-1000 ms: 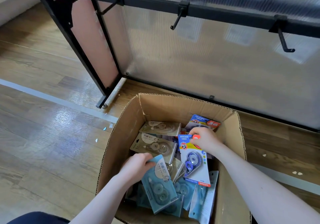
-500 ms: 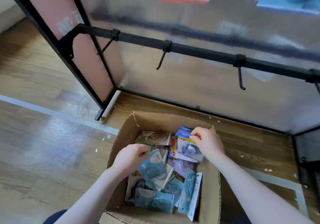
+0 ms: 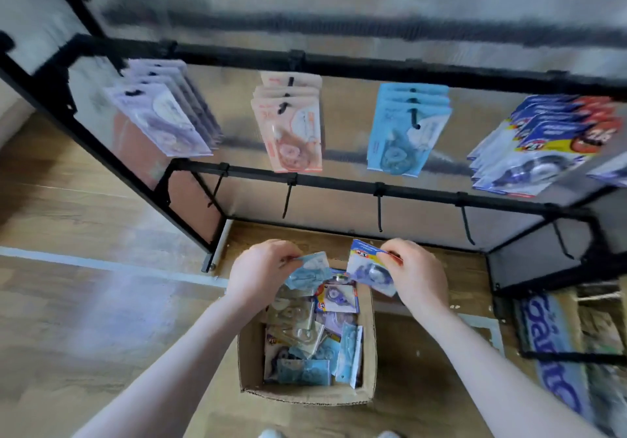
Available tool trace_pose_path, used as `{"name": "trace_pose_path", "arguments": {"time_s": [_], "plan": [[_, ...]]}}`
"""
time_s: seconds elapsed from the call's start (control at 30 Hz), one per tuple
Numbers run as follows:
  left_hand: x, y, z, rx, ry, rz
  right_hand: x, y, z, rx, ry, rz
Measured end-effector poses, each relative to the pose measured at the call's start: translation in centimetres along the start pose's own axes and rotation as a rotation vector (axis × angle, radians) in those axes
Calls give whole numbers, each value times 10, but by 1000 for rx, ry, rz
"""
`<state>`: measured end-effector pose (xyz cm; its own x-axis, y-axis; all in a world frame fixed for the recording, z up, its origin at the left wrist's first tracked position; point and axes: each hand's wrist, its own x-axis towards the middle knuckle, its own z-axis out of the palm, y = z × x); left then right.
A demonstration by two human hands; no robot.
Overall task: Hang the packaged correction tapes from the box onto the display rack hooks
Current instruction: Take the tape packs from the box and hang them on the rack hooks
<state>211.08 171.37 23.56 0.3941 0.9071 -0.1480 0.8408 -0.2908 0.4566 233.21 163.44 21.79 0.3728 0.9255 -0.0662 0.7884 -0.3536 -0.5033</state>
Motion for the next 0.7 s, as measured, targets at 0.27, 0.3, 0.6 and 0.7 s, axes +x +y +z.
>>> {"name": "trace_pose_path", "arguments": {"time_s": [0.27, 0.3, 0.6, 0.7], "plan": [[-5, 93, -87, -42, 44, 162, -24, -13, -114, -11, 116, -18], [-3, 104, -93, -47, 53, 171, -25, -11, -126, -19, 140, -21], [10, 183, -109, -38, 118, 312, -26, 36, -198, -39, 296, 1], [16, 213, -99, -32, 135, 316, -21, 67, -216, -12, 352, 24]]}}
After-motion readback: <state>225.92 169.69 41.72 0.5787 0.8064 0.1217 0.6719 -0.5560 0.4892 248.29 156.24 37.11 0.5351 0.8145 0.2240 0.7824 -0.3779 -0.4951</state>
